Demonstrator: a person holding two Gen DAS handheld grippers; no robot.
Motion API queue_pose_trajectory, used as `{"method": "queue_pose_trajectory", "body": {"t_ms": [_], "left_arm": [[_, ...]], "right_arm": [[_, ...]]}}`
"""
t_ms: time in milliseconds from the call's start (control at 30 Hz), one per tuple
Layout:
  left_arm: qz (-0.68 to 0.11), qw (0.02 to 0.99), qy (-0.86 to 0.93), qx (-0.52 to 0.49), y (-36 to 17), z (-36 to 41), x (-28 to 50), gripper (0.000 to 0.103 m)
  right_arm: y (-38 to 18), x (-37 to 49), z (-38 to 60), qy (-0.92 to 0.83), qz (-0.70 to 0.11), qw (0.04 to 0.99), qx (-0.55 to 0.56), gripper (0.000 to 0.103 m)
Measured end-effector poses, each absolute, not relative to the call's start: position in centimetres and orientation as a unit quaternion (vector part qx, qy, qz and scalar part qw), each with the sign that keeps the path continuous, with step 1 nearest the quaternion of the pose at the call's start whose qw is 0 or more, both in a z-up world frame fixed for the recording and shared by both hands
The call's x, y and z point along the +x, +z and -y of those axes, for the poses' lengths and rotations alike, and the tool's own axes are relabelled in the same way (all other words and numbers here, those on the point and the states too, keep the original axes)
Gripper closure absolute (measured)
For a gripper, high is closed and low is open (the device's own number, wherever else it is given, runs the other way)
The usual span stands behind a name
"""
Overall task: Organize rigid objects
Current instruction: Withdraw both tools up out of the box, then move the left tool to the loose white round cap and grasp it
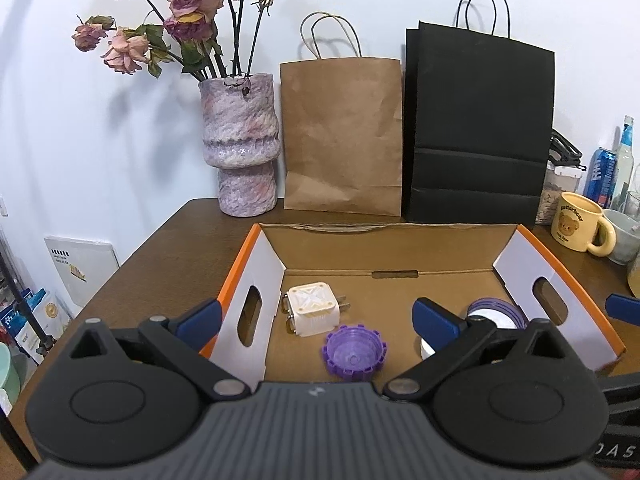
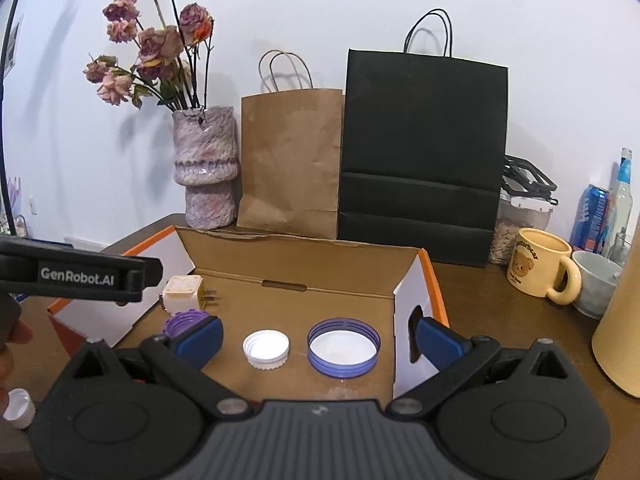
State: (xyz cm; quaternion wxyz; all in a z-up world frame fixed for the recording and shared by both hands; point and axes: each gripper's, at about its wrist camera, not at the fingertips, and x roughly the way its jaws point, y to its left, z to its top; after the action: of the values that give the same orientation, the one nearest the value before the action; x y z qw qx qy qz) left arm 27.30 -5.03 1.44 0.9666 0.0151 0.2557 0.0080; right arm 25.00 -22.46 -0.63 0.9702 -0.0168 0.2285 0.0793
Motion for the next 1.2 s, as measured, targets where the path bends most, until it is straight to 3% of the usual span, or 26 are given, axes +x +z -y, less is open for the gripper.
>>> {"method": "queue_pose_trajectory", "body": {"t_ms": [1200], "left_arm": [[-0.274, 0.962, 0.020, 0.005, 0.3, 1.7, 16.4, 0.000]], "right_arm": [[-1.5, 14.3, 24.8, 0.068, -0.242, 0.968, -0.014, 0.000]]}}
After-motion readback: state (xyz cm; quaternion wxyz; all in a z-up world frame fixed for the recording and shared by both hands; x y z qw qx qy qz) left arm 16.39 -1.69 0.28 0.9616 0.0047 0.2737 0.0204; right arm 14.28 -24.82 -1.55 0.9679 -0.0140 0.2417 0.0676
